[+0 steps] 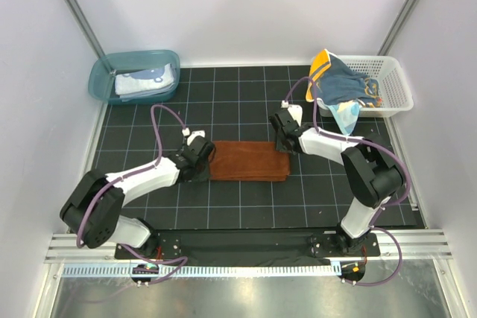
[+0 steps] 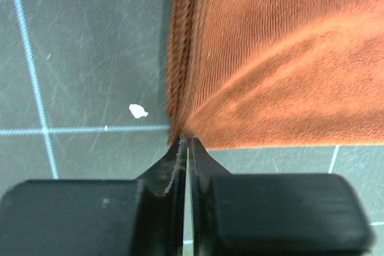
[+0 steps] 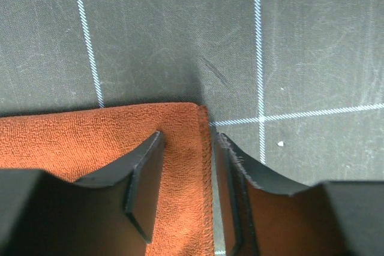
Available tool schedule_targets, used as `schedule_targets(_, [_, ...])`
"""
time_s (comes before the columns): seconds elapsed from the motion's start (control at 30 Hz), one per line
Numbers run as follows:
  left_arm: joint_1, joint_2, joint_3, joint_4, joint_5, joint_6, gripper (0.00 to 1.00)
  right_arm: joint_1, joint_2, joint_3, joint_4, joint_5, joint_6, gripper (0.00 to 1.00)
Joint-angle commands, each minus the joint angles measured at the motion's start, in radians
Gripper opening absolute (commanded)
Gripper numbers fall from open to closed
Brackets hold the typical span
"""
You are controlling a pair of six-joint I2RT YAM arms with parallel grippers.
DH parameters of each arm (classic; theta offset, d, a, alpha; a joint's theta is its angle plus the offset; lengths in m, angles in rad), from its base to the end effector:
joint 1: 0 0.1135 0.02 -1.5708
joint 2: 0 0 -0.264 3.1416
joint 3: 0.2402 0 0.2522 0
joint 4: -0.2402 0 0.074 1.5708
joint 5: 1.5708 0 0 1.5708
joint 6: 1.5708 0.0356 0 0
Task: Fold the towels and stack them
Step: Smooth out wrinkles on the folded towel
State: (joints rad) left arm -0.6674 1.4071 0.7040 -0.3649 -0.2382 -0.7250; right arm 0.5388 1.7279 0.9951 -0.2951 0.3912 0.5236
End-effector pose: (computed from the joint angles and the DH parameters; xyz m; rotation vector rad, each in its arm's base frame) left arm 0.2055 -0.1512 0.1662 -0.1548 2.5972 -0.1896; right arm 0.2977 0.1622 0.1634 0.1180 2.4828 -0.0741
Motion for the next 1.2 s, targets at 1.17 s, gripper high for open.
schedule_targets(1.17, [0.06,0.434,0.5,-0.098,-0.053,0.121,0.25,0.162,-0.392,-0.453,0.111,-0.084,0.233,0.48])
